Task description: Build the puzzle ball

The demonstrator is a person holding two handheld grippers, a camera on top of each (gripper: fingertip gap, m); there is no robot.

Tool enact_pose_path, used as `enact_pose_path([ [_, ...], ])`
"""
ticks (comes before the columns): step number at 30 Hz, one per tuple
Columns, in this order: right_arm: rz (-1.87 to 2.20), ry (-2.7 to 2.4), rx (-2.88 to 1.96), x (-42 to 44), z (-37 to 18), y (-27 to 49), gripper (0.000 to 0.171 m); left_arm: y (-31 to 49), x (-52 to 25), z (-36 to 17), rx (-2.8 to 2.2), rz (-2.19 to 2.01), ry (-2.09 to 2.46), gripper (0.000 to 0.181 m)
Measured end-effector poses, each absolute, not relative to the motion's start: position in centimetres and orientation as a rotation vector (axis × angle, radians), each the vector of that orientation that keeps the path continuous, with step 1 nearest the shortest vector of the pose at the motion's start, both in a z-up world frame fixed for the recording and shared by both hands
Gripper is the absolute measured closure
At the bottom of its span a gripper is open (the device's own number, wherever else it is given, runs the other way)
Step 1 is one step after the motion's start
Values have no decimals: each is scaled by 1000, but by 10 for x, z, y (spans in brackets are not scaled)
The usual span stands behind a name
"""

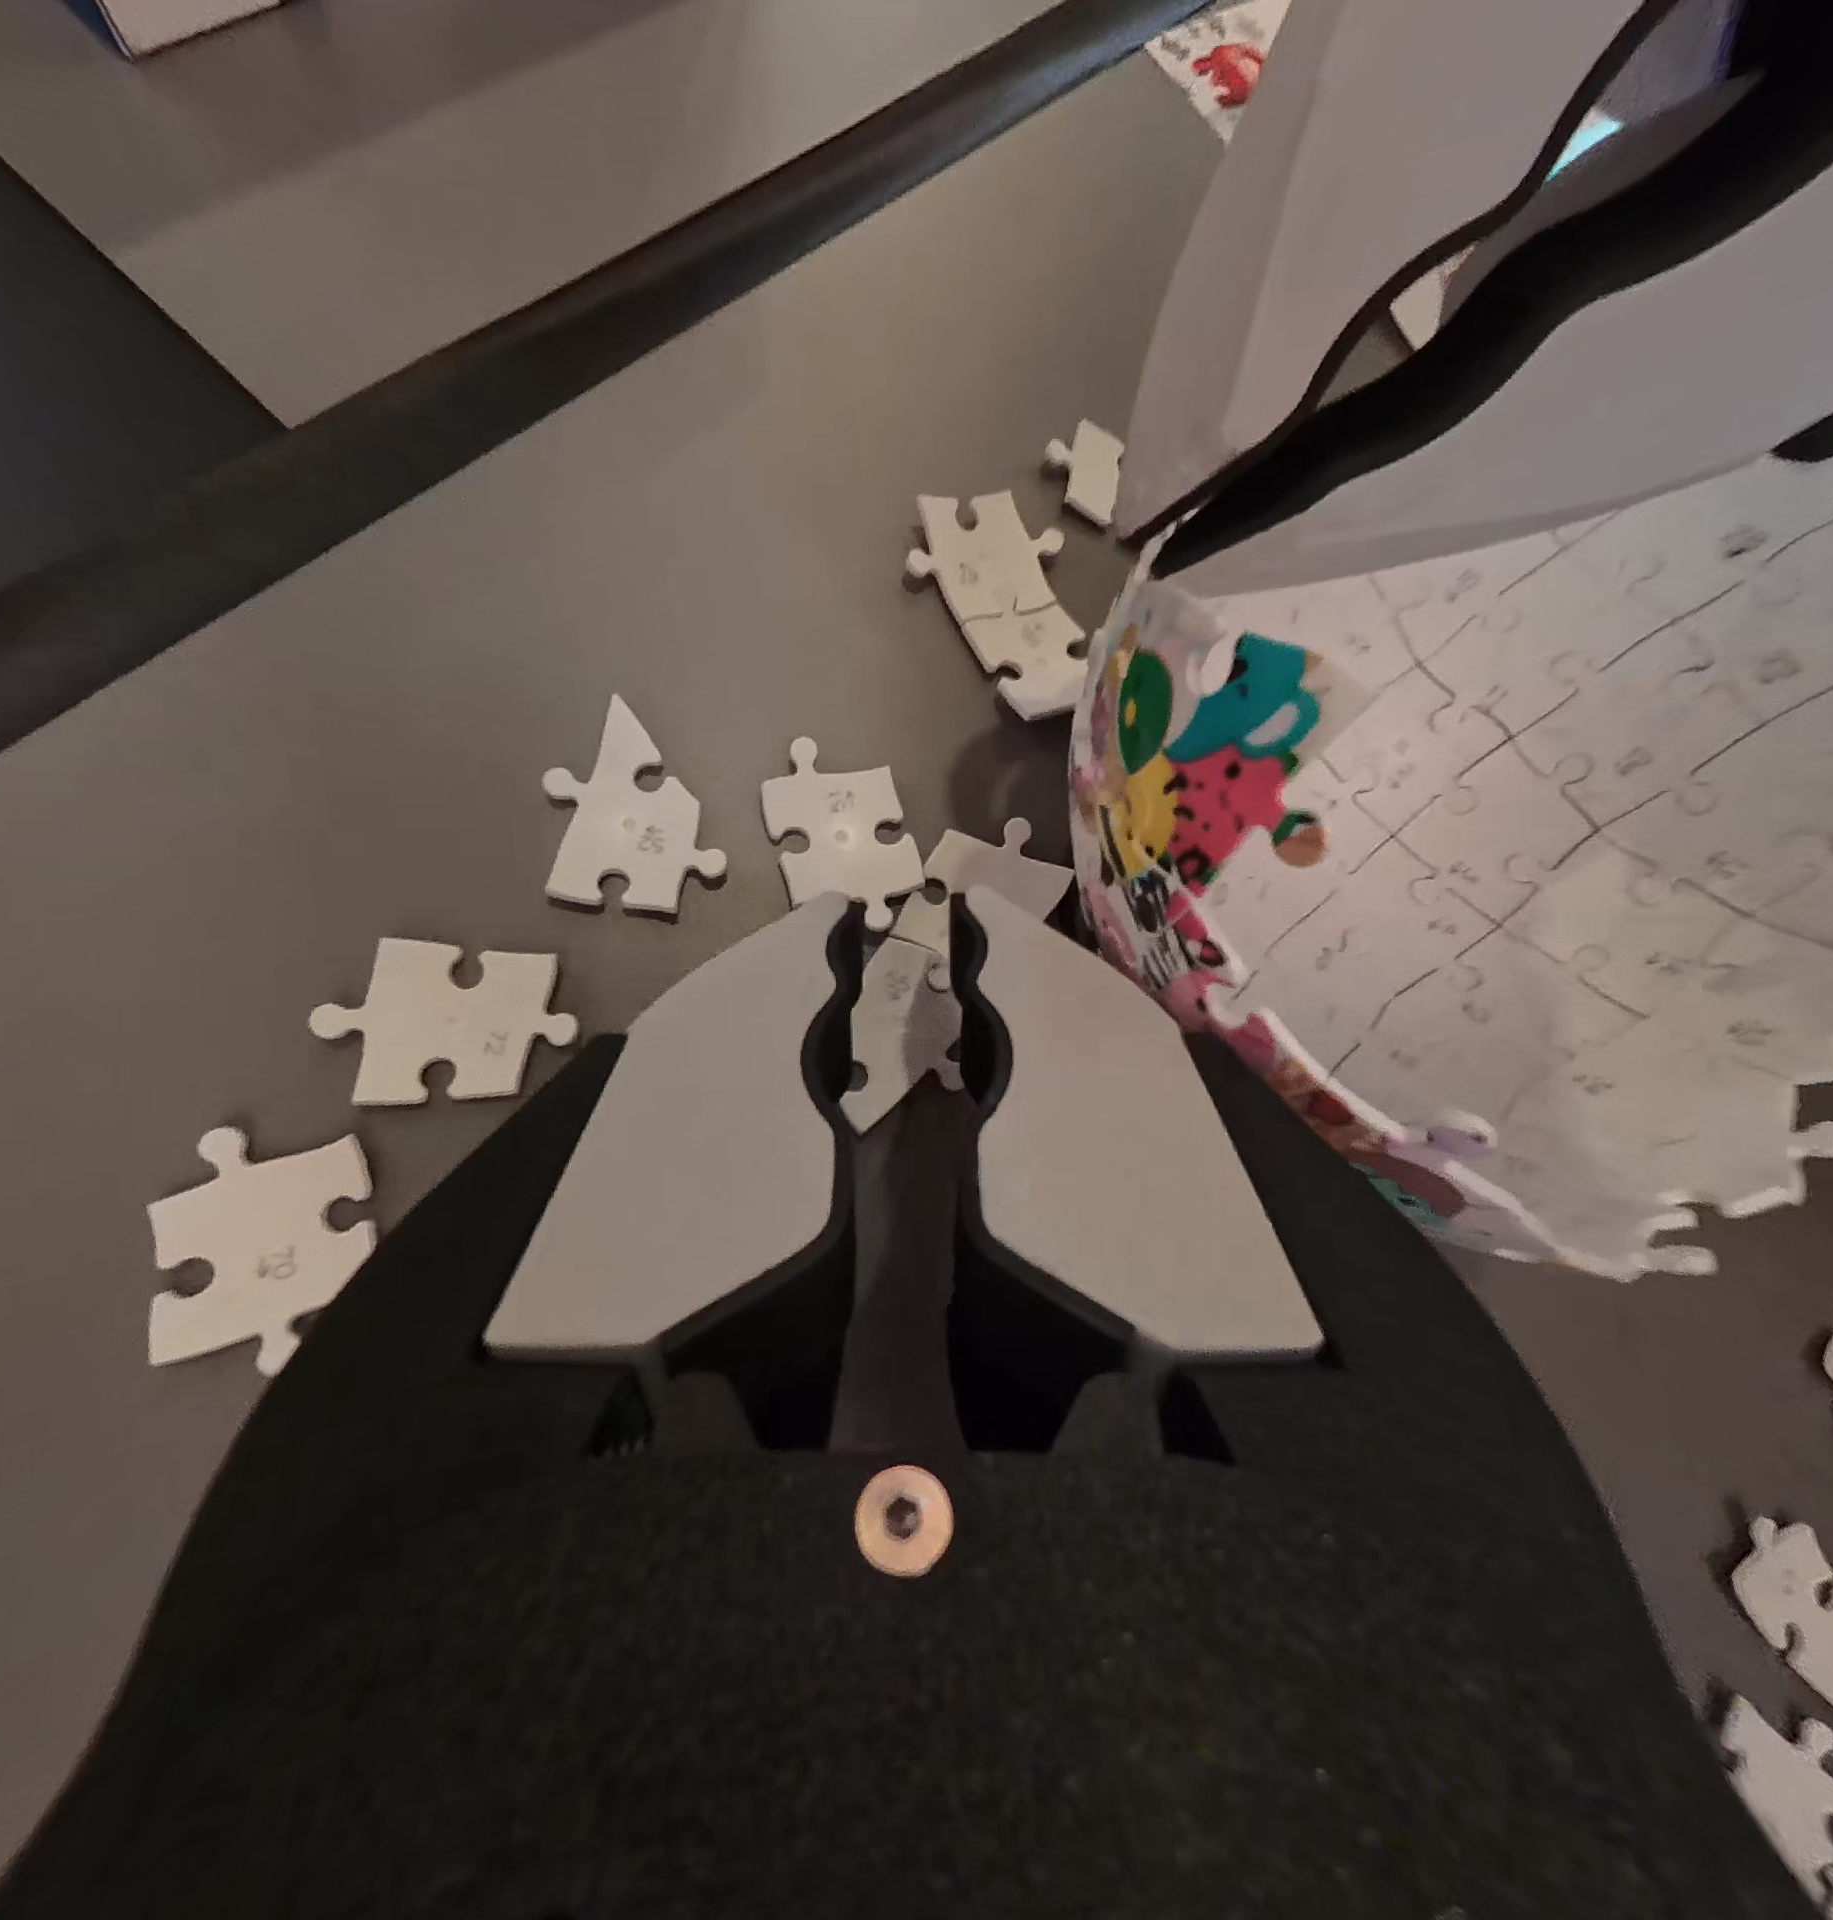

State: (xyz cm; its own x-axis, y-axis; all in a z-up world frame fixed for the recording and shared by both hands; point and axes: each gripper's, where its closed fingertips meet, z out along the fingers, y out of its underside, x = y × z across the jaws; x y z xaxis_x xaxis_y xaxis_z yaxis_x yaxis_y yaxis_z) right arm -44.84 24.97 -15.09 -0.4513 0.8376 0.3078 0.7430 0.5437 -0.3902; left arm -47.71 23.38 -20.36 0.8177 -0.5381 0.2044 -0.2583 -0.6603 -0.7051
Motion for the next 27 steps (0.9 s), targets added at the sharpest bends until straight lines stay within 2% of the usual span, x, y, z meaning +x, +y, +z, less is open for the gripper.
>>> enact_pose_path([
  [27, 250, -2342, -1286, -447, -159, 249, 168, 244, -471, -213, -2316, -527, 610, 171],
])
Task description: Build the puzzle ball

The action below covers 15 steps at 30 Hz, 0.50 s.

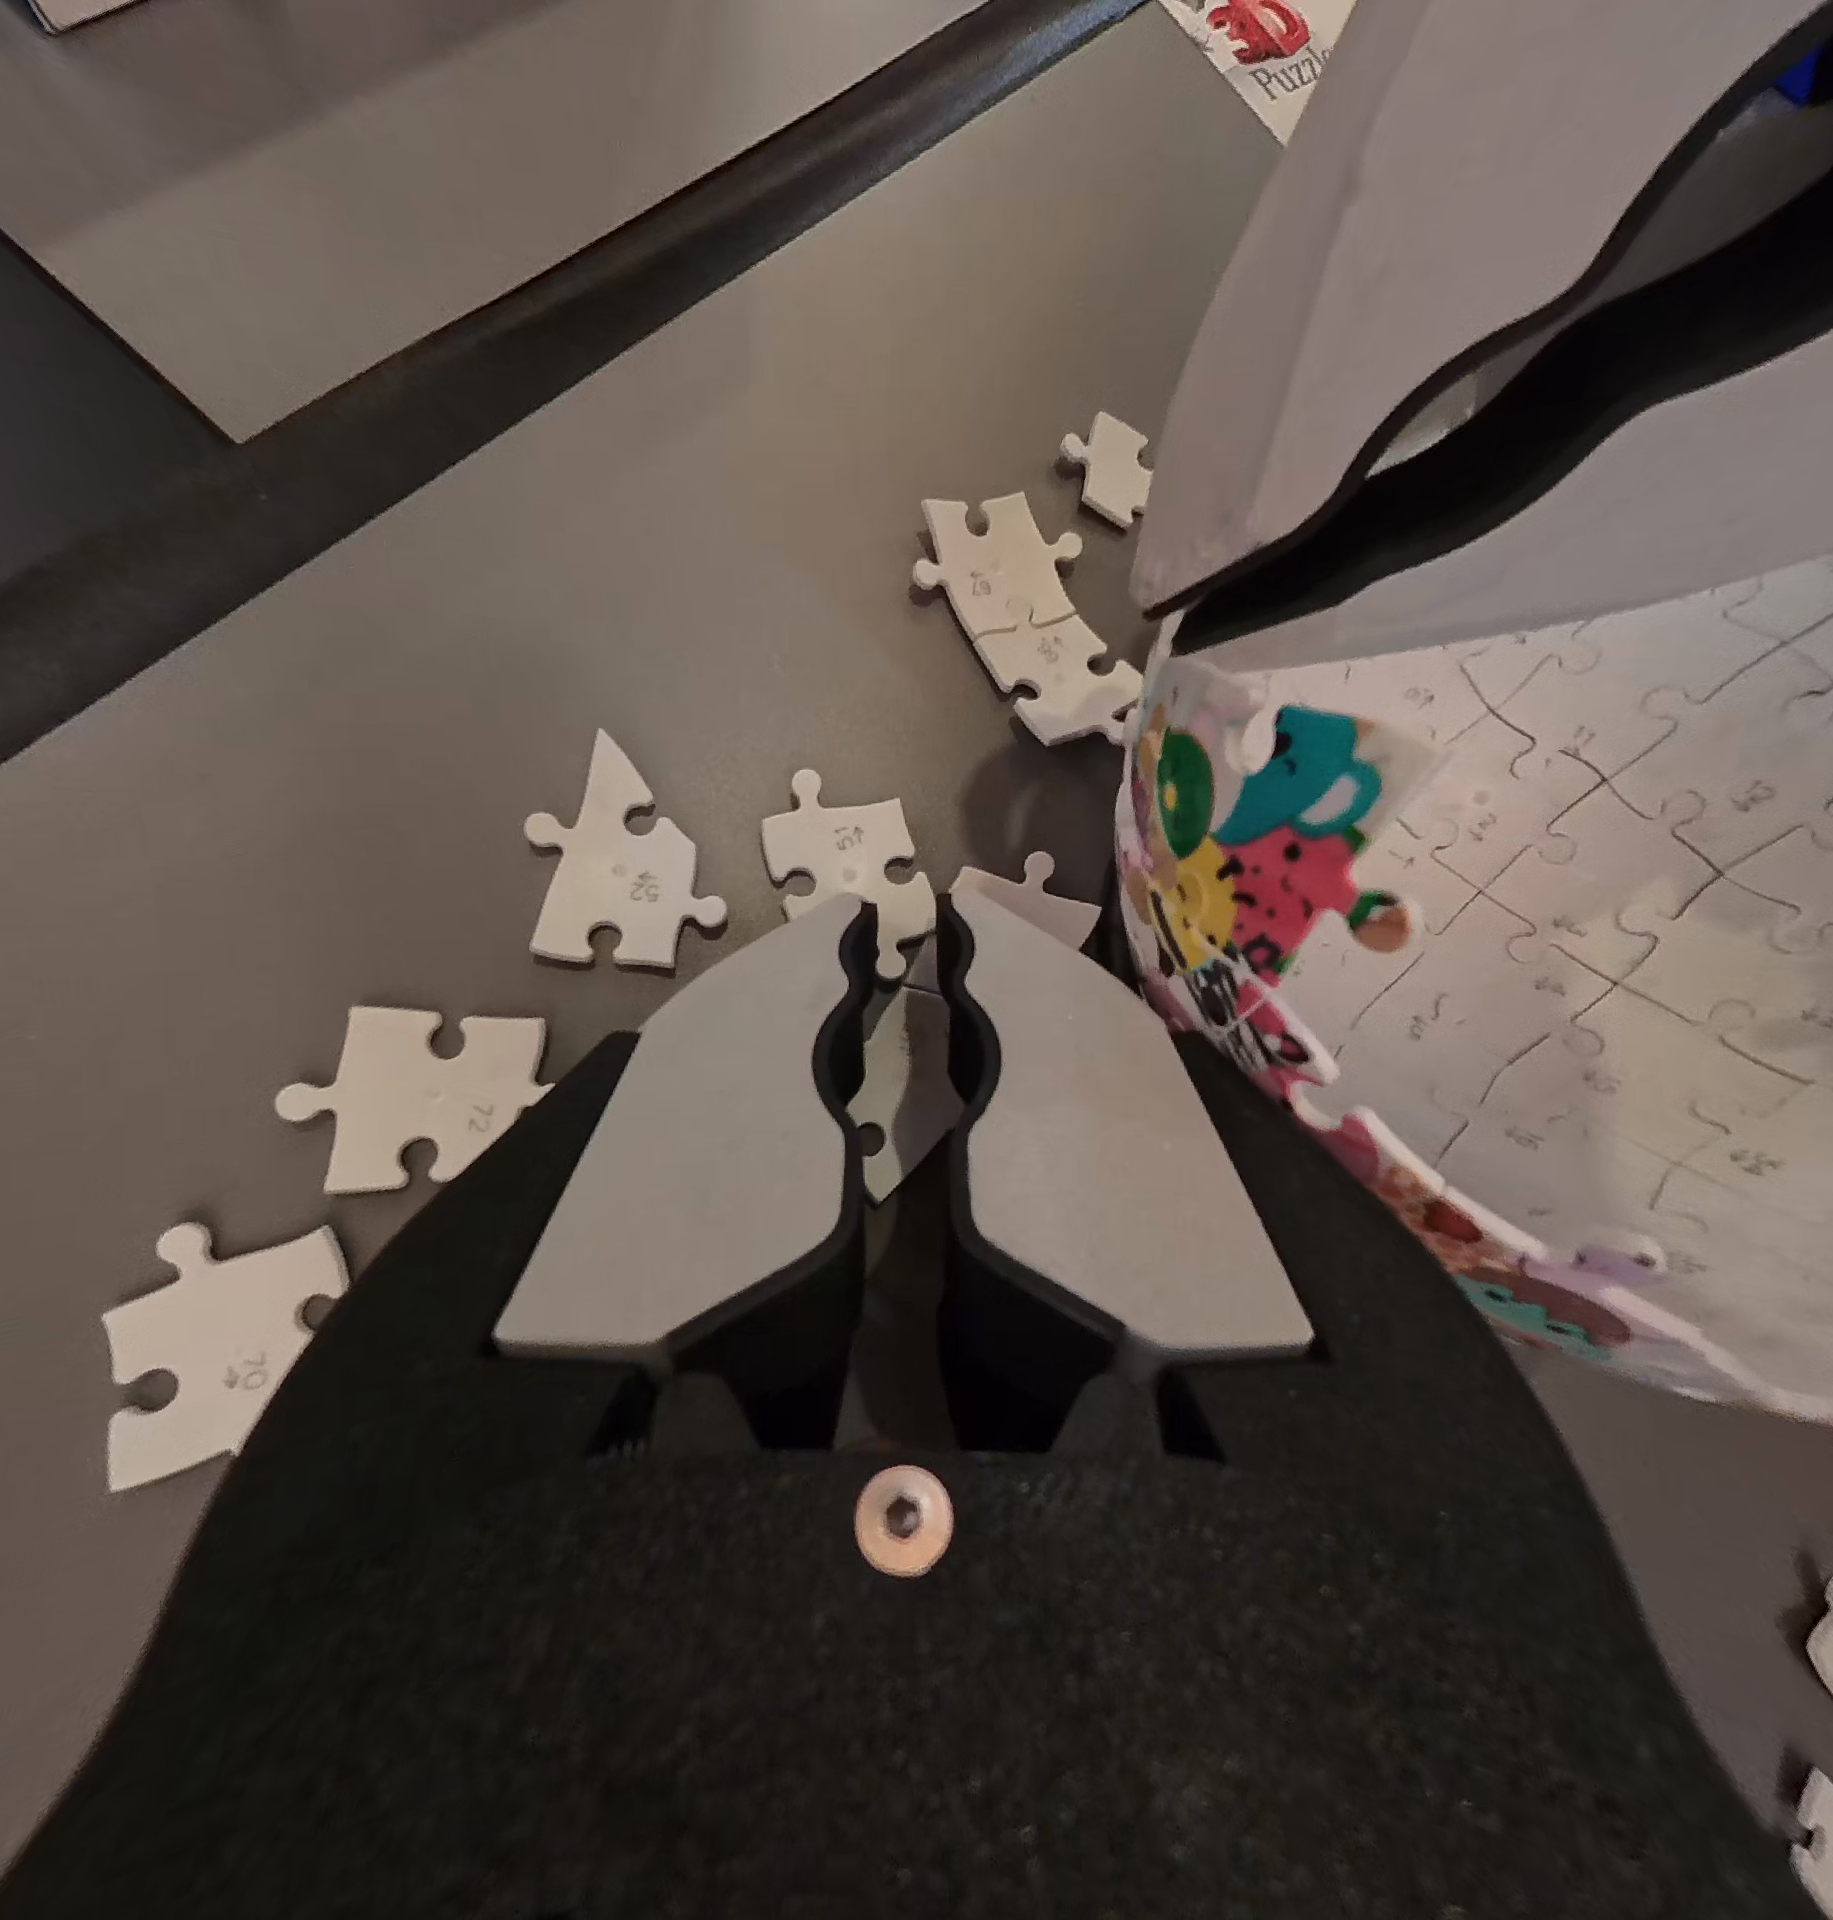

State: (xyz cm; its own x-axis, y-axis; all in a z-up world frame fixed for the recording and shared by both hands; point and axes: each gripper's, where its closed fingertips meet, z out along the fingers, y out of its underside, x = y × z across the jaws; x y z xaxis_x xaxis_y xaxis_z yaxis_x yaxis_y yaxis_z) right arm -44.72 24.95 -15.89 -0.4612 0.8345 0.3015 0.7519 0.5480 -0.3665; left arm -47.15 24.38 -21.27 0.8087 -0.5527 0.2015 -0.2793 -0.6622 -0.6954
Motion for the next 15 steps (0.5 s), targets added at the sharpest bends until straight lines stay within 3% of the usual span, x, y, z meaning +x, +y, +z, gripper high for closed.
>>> enact_pose_path([
  [15, 260, -2390, -1365, -440, -169, 246, 168, 252, -469, -213, -2303, -500, 643, 175],
])
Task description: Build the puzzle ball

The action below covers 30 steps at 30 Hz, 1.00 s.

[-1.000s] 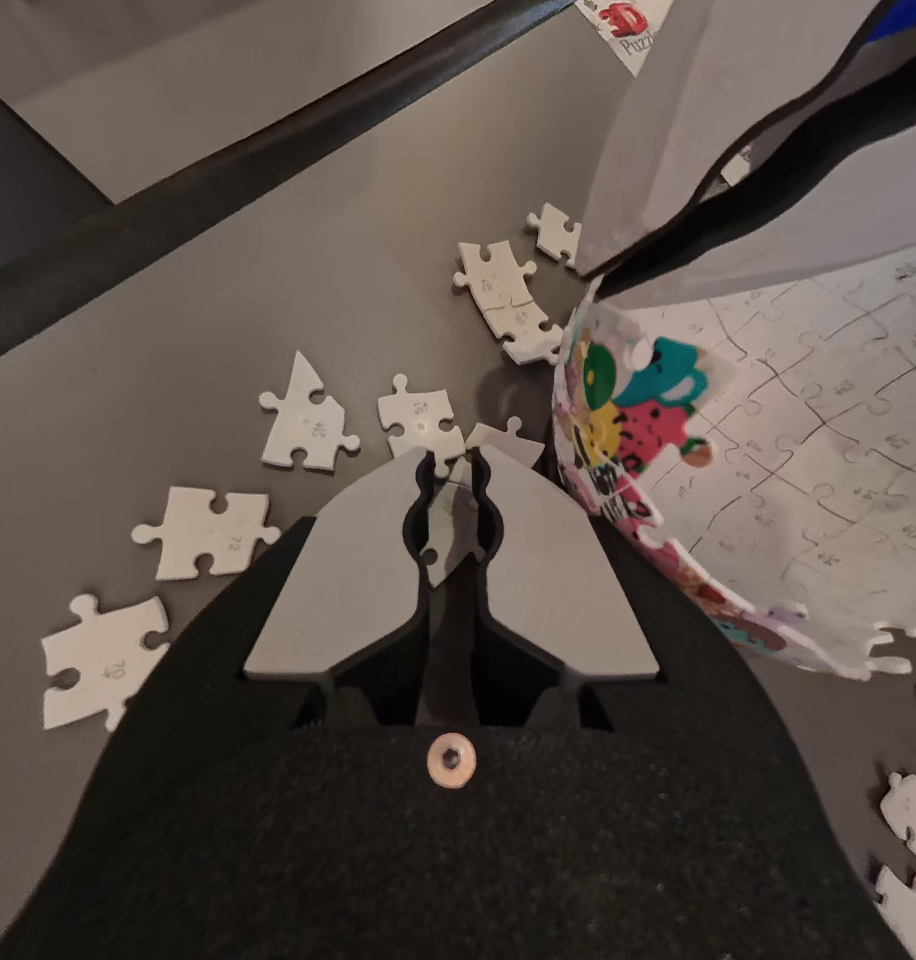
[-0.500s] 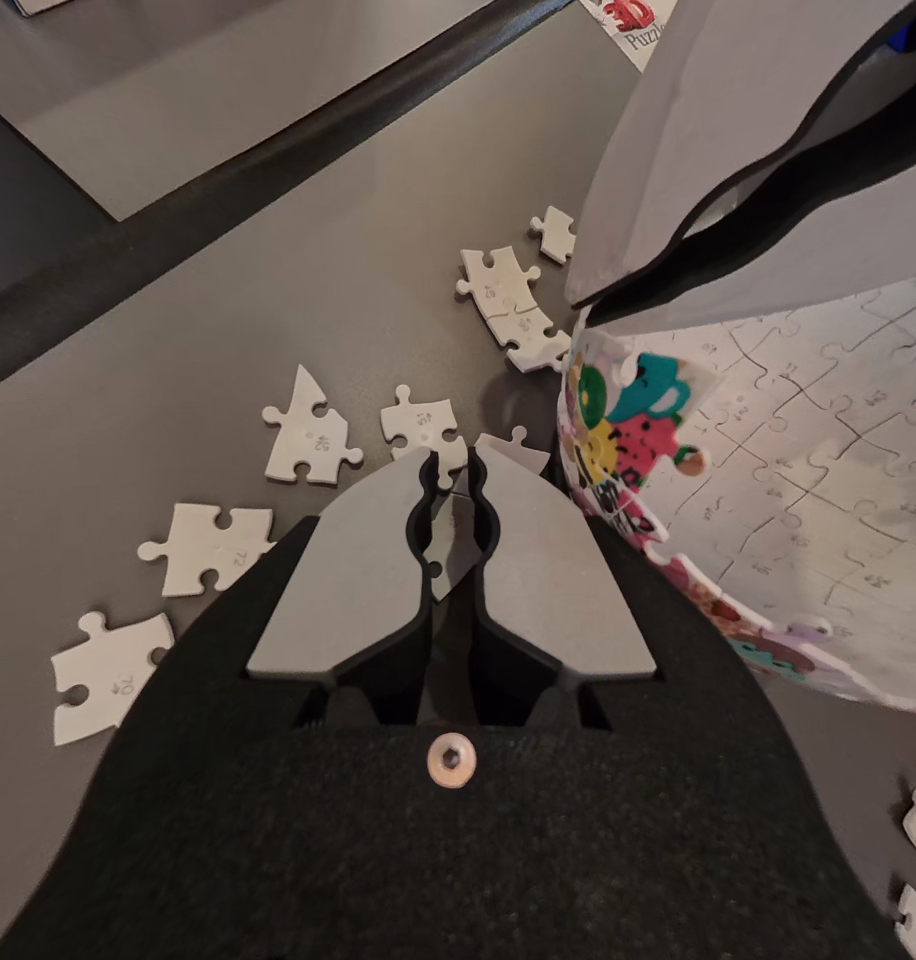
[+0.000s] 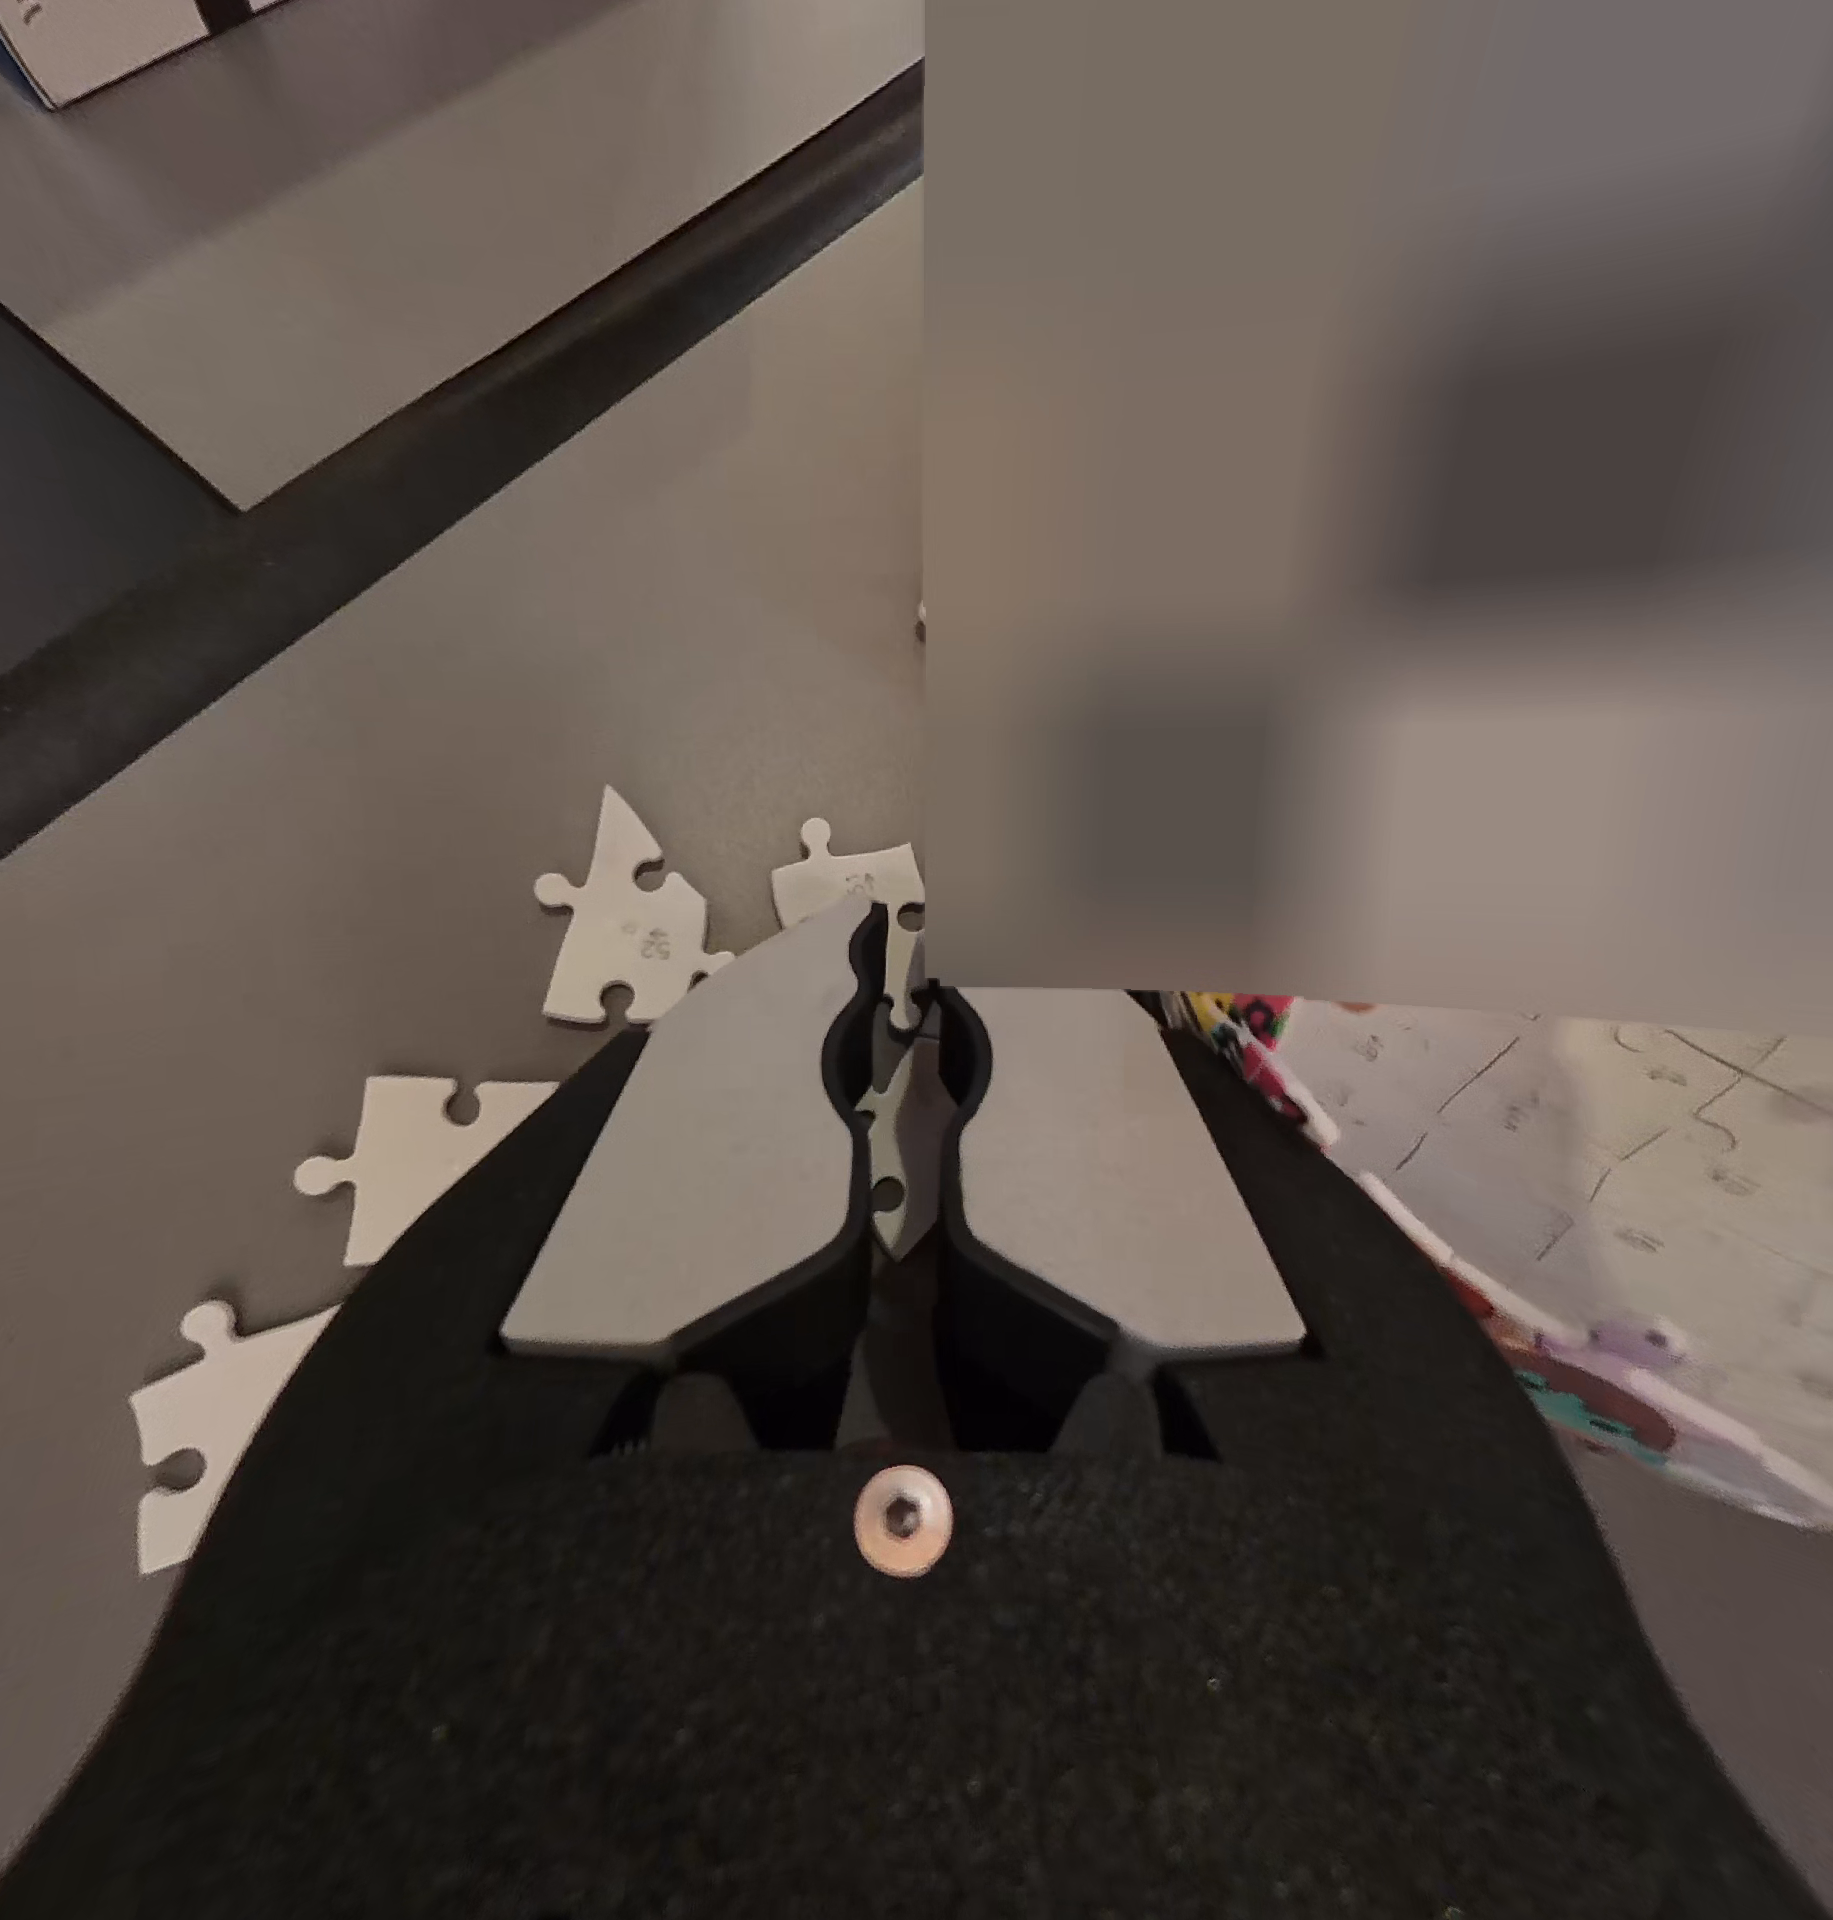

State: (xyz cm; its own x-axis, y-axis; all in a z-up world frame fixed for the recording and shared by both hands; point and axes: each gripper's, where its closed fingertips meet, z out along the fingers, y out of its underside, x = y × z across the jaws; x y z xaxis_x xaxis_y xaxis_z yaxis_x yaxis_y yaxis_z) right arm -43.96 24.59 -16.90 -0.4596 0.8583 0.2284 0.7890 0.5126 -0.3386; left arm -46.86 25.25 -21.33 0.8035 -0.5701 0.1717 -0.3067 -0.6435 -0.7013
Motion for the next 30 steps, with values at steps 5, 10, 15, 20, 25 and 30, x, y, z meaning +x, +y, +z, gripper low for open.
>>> enact_pose_path([
  [5, 251, -2406, -1389, -437, -173, 245, 168, 252, -469, -213, -2296, -489, 646, 174],
  [10, 266, -2405, -1406, -437, -173, 244, 168, 252, -468, -214, -2288, -450, 662, 173],
  [15, 270, -2406, -1410, -437, -173, 243, 168, 252, -468, -214, -2286, -441, 665, 173],
  [20, 275, -2410, -1410, -437, -173, 242, 167, 252, -468, -214, -2285, -430, 666, 173],
  [25, 280, -2414, -1415, -436, -173, 242, 168, 252, -468, -214, -2284, -424, 668, 173],
  [30, 290, -2419, -1418, -436, -172, 241, 167, 252, -469, -214, -2285, -422, 667, 173],
])
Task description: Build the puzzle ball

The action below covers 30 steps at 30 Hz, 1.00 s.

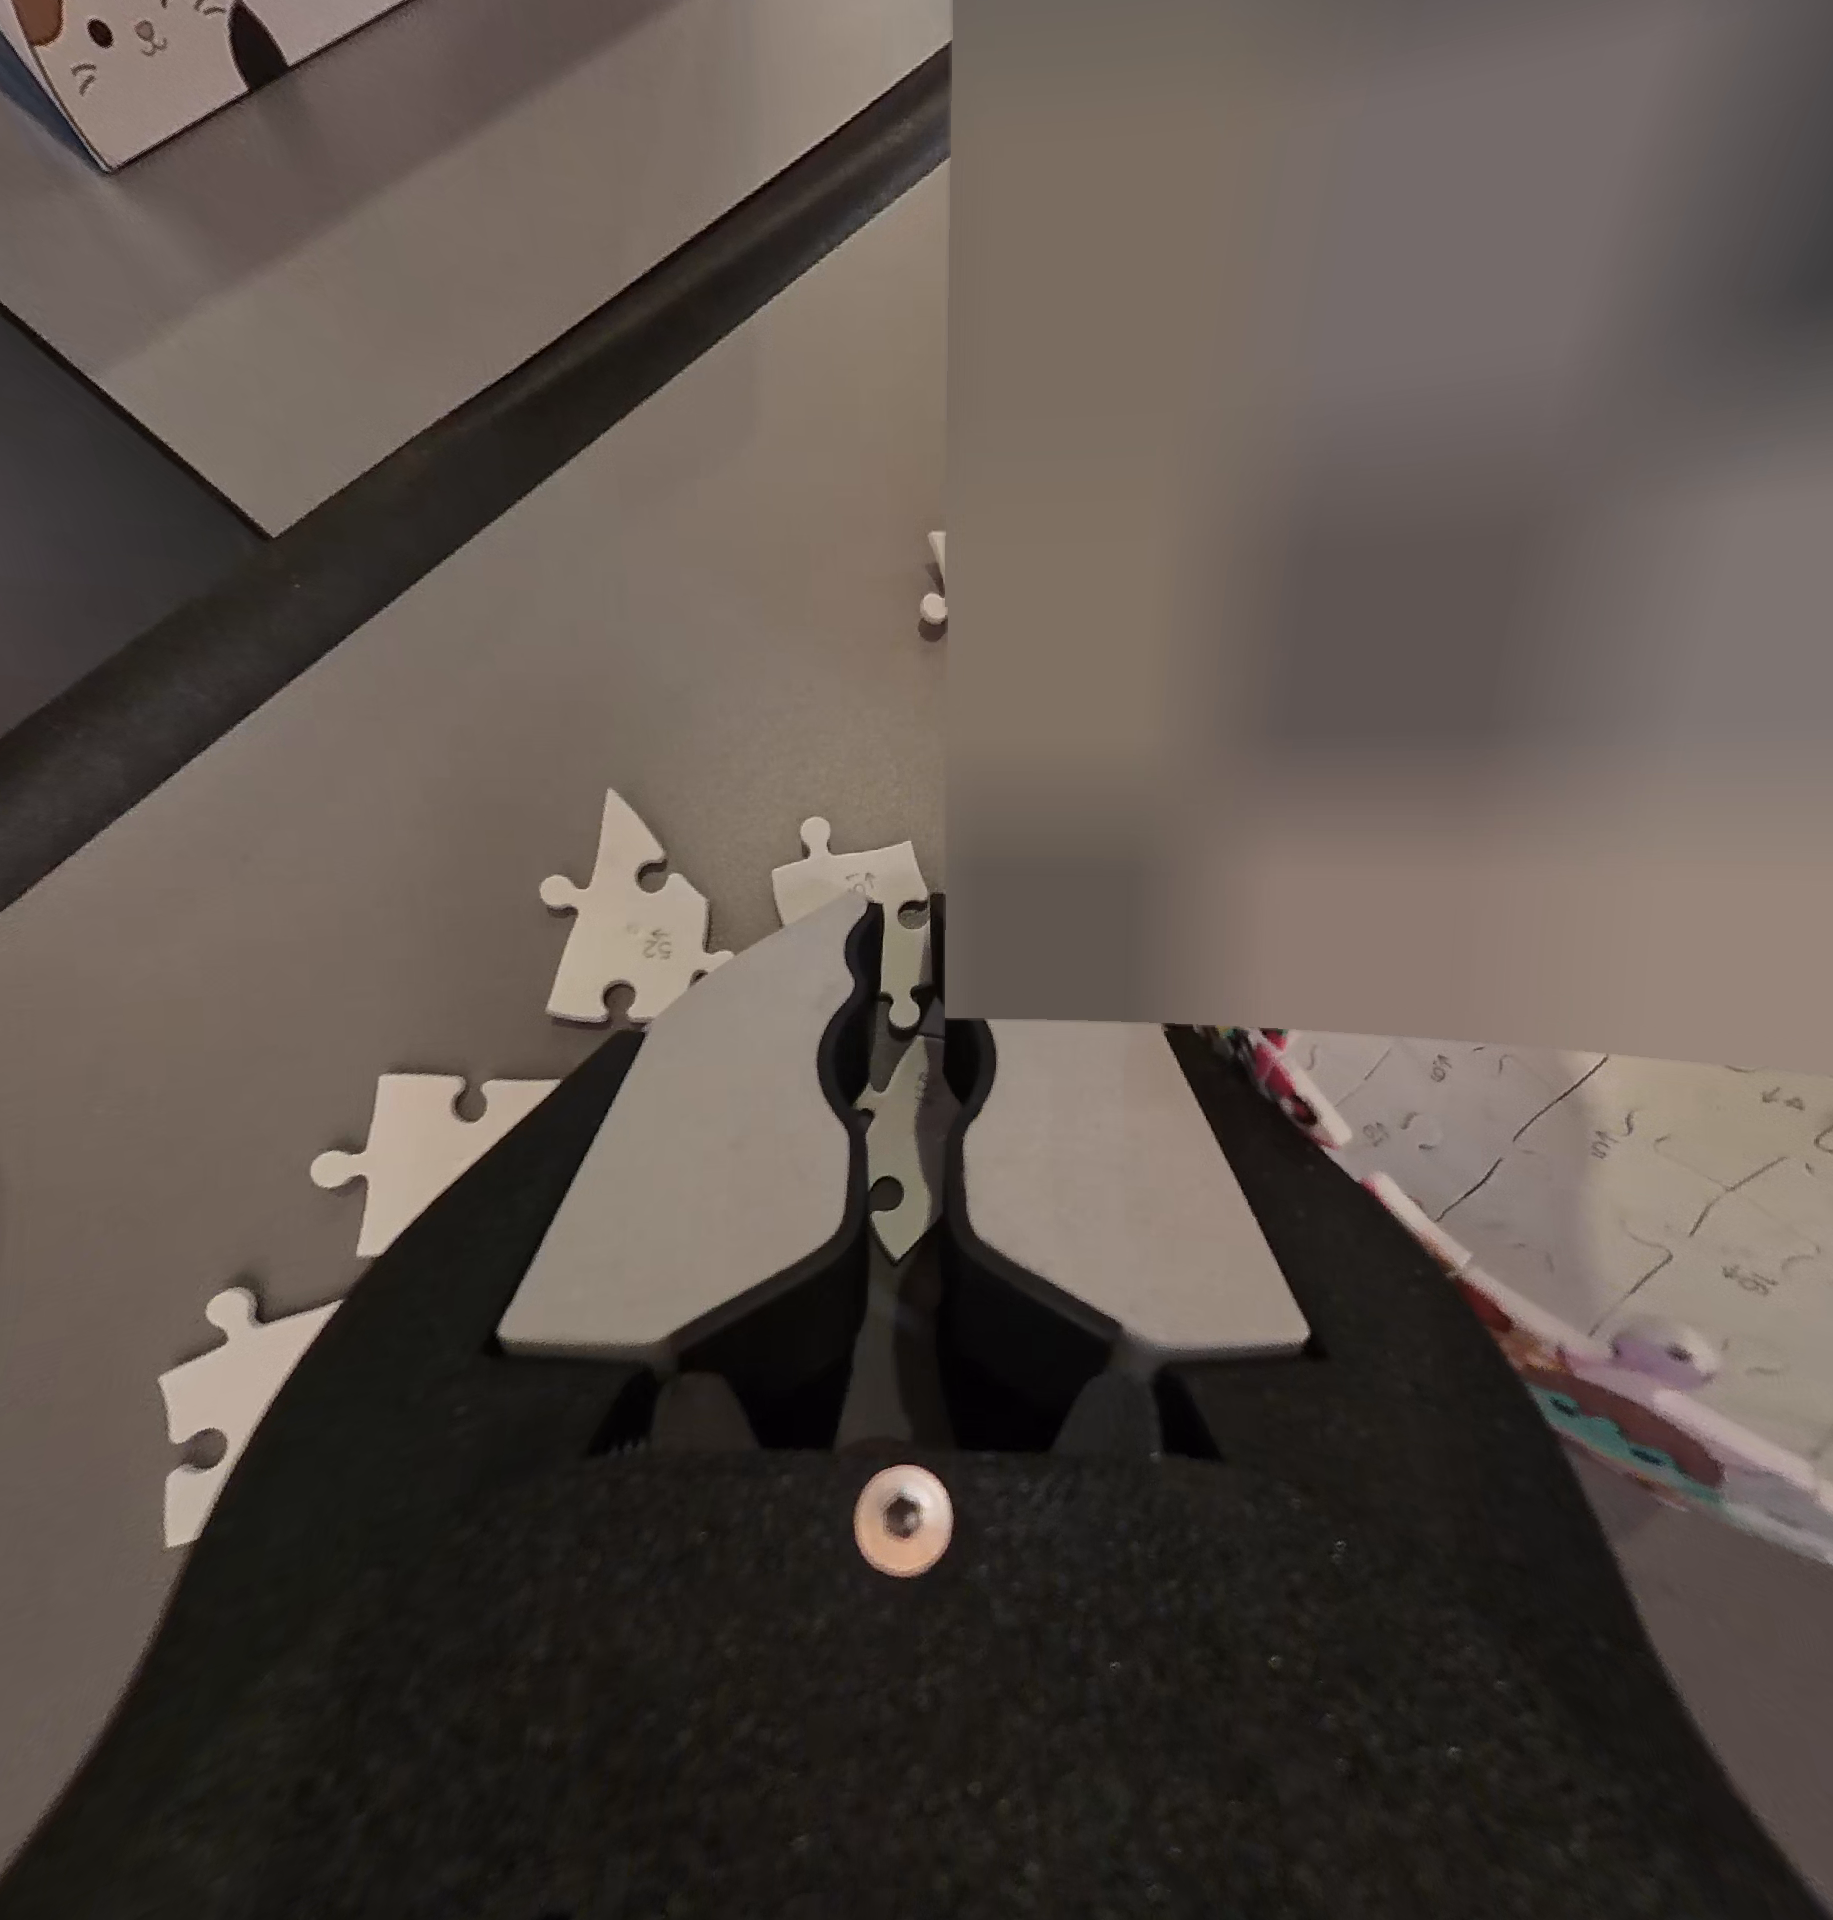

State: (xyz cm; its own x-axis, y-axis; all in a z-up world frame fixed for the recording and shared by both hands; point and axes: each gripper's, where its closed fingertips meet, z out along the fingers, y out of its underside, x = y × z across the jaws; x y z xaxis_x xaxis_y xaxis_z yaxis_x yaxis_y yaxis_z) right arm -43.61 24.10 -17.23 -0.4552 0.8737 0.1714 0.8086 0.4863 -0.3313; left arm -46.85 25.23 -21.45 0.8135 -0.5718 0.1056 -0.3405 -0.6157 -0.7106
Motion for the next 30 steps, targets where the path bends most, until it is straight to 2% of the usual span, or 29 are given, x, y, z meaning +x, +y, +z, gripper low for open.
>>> enact_pose_path([
  [14, 393, -2445, -1375, -438, -171, 235, 157, 254, -470, -212, -2292, -511, 602, 175],
  [21, 518, -2433, -1396, -442, -171, 235, 166, 254, -470, -211, -2292, -527, 590, 174],
  [30, 449, -2400, -1374, -448, -170, 232, 166, 252, -468, -212, -2288, -496, 616, 174],
])
